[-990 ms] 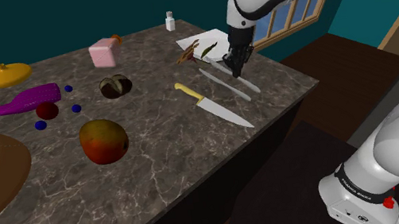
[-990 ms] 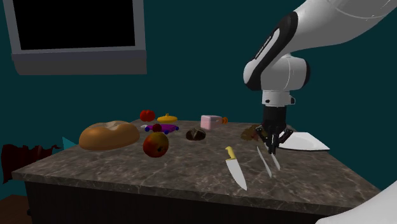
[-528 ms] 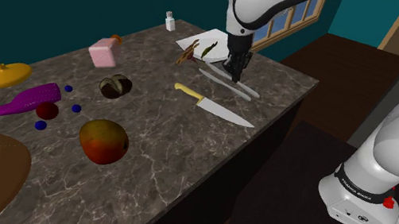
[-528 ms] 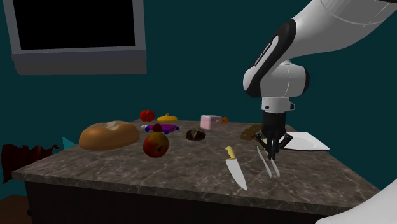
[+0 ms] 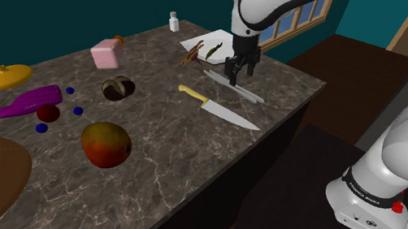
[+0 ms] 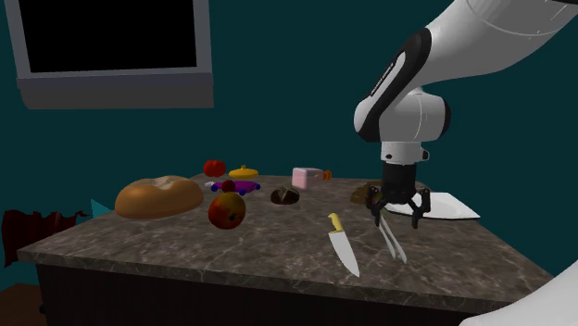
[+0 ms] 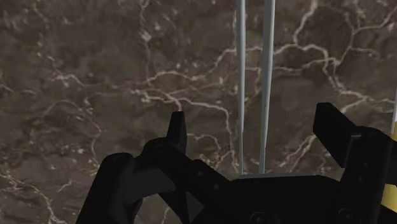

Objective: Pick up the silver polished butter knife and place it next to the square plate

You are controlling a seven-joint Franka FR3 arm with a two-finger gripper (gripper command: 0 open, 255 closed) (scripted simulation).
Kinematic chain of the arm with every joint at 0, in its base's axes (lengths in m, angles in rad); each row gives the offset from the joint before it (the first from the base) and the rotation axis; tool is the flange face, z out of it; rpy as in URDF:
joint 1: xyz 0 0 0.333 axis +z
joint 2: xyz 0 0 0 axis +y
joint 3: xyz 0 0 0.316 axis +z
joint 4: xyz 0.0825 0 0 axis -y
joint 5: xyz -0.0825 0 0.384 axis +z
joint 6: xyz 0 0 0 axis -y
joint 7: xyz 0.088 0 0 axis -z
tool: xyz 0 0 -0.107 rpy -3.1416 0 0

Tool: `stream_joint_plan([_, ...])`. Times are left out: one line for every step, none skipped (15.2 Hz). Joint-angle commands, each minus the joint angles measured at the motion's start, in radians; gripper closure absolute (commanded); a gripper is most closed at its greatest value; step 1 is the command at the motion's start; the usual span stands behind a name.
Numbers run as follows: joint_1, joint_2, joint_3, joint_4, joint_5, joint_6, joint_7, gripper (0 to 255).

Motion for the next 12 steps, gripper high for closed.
stream_joint_plan([0.0,0.0,0.0,0.0,0.0,0.0,0.0,0])
stream_joint_plan([0.0,-0.011,-0.001,0.024,0.0,-0.035,-0.001,0])
stream_joint_plan([-0.001,-0.02,-0.002,0.05,0.001,-0.069,-0.001,0])
stream_joint_plan([-0.001,-0.027,-0.003,0.076,0.001,-0.103,-0.001,0])
stream_joint_plan([-0.001,-0.032,-0.004,0.098,0.001,-0.13,-0.002,0])
stream_joint_plan([-0.001,-0.032,-0.004,0.098,0.001,-0.13,-0.002,0])
stream_joint_plan([-0.001,-0.032,-0.004,0.098,0.001,-0.13,-0.002,0])
stream_joint_plan([-0.001,-0.032,-0.004,0.098,0.001,-0.13,-0.002,0])
stream_joint_plan([-0.001,-0.032,-0.004,0.098,0.001,-0.13,-0.002,0])
stream_joint_plan([-0.001,-0.032,-0.004,0.098,0.001,-0.13,-0.002,0])
stream_joint_plan([-0.001,-0.032,-0.004,0.098,0.001,-0.13,-0.002,0])
stream_joint_plan([-0.001,-0.032,-0.004,0.098,0.001,-0.13,-0.002,0])
